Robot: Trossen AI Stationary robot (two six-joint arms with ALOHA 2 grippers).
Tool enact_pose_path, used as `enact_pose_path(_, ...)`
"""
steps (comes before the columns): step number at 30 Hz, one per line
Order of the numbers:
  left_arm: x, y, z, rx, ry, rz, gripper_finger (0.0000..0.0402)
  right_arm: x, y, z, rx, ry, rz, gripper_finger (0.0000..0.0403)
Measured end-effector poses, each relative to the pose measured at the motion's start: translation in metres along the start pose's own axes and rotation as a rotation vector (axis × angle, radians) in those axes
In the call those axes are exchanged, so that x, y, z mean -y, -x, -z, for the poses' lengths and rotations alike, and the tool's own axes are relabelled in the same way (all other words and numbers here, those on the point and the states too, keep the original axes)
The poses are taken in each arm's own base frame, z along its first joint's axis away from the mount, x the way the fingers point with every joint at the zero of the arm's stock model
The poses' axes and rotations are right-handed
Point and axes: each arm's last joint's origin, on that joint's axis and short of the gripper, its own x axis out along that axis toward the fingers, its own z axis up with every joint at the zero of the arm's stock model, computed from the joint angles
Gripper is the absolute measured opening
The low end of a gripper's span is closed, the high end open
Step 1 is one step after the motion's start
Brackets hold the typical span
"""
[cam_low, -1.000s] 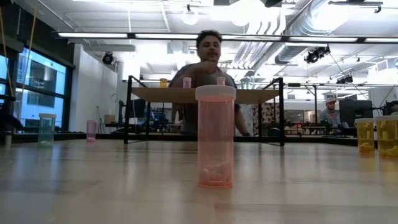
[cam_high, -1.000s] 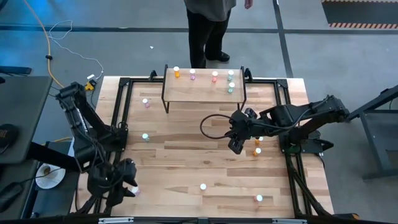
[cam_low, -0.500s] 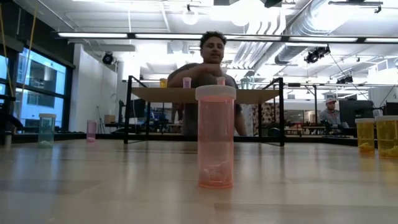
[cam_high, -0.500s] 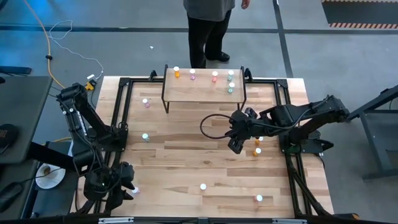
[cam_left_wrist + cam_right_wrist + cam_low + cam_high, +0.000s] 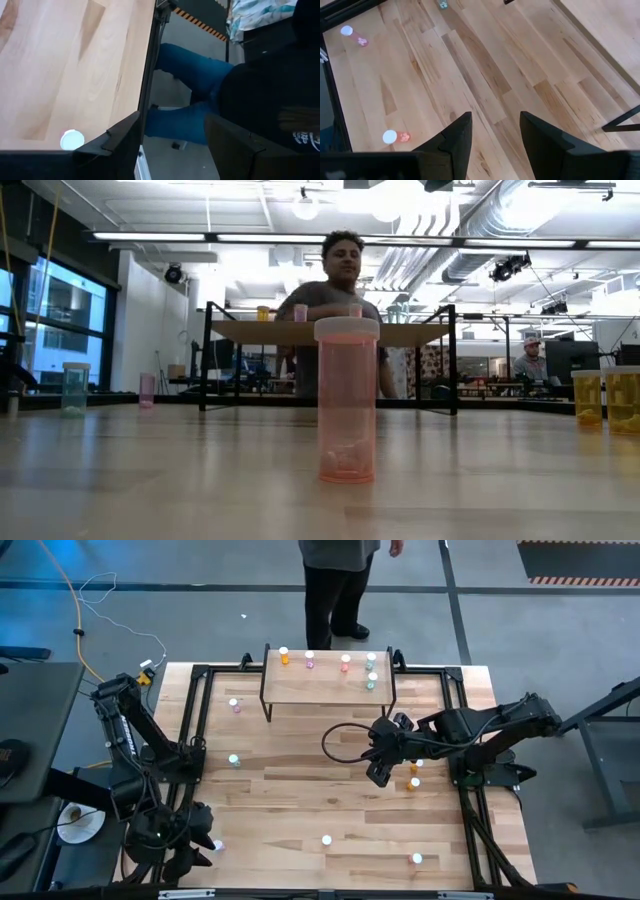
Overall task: Pick and place medicine bottles onto shelf by color
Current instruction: Put the bottom purple pill bottle on the shelf aligned with the other purple pill bottle
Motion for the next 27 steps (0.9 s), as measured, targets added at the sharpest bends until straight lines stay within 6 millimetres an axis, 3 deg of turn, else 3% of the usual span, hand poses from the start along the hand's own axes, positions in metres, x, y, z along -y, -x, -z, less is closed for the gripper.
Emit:
enact_pose_path(12, 0.002, 0.001, 0.000, -0.017, 0.005, 0.016, 0.0202, 0.000, 0.000, 0.000, 0.009, 0.000, 0.010, 0.0158)
enact_pose_path(21, 0.023, 0.025, -0.014, 0.016, -0.064, 0.085, 0.0202, 0.000, 0.000, 0.000, 0.010, -0.001, 0.011, 0.0158)
enact_pose_path(27, 0.022, 0.034, -0.018, 0.043, -0.150, 0.021, 0.0202, 0.000, 0.000, 0.000, 0.010, -0.001, 0.011, 0.0158)
